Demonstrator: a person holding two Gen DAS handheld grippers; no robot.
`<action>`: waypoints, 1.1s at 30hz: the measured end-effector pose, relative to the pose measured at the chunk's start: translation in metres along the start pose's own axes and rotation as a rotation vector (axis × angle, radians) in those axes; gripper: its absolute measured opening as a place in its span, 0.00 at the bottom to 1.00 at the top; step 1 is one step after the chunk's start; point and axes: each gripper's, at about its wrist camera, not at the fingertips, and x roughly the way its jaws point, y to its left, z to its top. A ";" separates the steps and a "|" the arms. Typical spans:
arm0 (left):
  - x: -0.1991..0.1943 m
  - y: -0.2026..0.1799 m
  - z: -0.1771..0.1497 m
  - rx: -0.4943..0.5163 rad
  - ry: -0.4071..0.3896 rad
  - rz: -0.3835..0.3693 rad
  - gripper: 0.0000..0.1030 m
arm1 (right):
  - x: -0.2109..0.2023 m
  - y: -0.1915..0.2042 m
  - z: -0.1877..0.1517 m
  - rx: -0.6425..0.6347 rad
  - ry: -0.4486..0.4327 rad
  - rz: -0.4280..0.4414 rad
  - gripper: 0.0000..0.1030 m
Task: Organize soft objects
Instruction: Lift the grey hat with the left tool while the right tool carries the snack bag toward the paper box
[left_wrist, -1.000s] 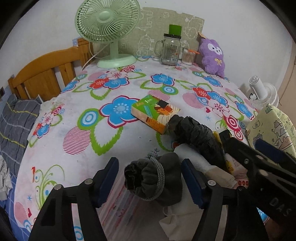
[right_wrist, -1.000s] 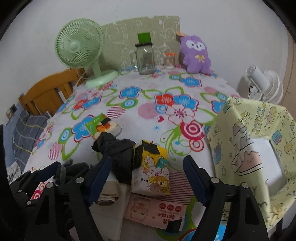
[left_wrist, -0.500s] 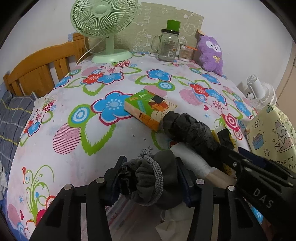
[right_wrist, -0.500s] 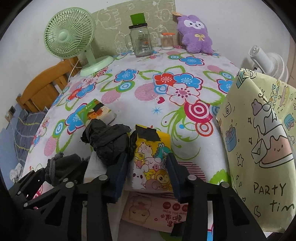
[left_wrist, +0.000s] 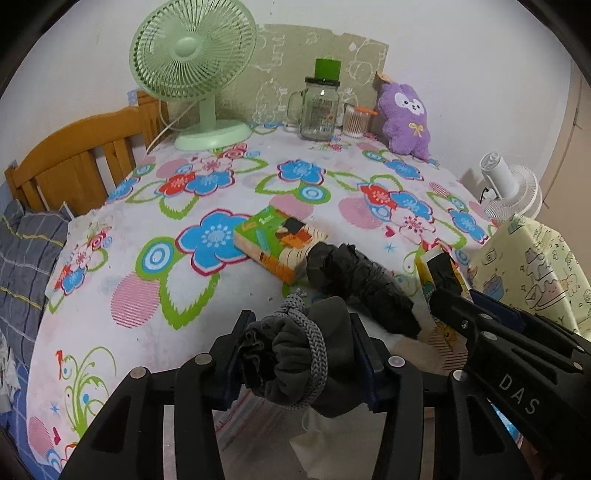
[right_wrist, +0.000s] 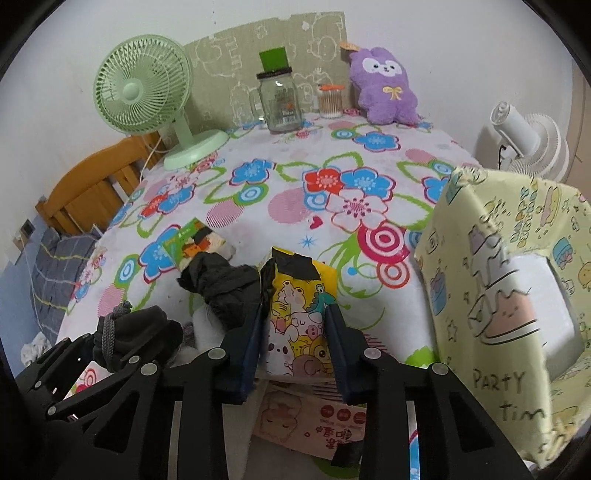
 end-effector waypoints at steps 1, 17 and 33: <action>-0.002 -0.001 0.001 0.003 -0.006 0.002 0.49 | -0.002 0.000 0.001 -0.001 -0.005 0.000 0.36; -0.042 -0.013 0.016 0.031 -0.099 0.012 0.48 | -0.045 0.002 0.014 -0.016 -0.091 0.007 0.36; -0.078 -0.032 0.034 0.063 -0.191 -0.006 0.48 | -0.089 -0.002 0.031 -0.028 -0.183 -0.012 0.36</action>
